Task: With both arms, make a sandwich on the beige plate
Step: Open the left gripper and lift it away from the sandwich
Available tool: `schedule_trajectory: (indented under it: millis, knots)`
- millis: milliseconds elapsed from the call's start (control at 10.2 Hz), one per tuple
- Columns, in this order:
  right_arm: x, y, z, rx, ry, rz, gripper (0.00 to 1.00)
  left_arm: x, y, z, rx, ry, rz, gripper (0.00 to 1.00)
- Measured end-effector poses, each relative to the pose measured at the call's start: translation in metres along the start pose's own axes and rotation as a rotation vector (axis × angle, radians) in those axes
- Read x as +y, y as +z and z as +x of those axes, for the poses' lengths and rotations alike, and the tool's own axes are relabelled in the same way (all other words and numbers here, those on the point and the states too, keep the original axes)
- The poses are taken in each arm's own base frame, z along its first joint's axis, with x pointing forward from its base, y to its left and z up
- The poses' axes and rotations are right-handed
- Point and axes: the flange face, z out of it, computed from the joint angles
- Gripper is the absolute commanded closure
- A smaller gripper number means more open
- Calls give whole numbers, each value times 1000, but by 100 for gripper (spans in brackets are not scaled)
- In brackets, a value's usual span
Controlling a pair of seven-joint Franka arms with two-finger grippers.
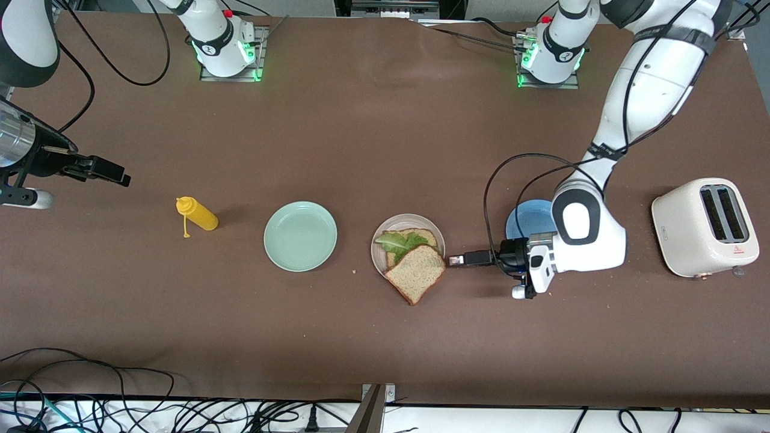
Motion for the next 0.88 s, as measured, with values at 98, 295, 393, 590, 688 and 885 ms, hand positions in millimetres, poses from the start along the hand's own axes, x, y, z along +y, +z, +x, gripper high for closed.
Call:
schedule_trajectory:
  millis: [98, 295, 393, 590, 688, 885]
  knots:
    - [0, 0, 0, 0, 0, 0, 0, 2, -21, -4, 0, -6, 70, 0]
    - [0, 0, 0, 0, -1, -3, 0, 7, -62, -13, 13, -36, 217, 0]
    - [2, 0, 0, 0, -5, -23, 0, 7, -80, -18, 18, -40, 277, 0]
    - [4, 0, 0, -2, -9, -53, 0, -5, -123, -26, 8, -21, 395, 0]
    - [4, -1, 0, -3, -11, -56, 0, -14, -152, -29, 12, -10, 469, 0]
    - [2, -1, -1, -2, -14, -56, 0, -28, -212, -36, 35, 0, 651, 0]
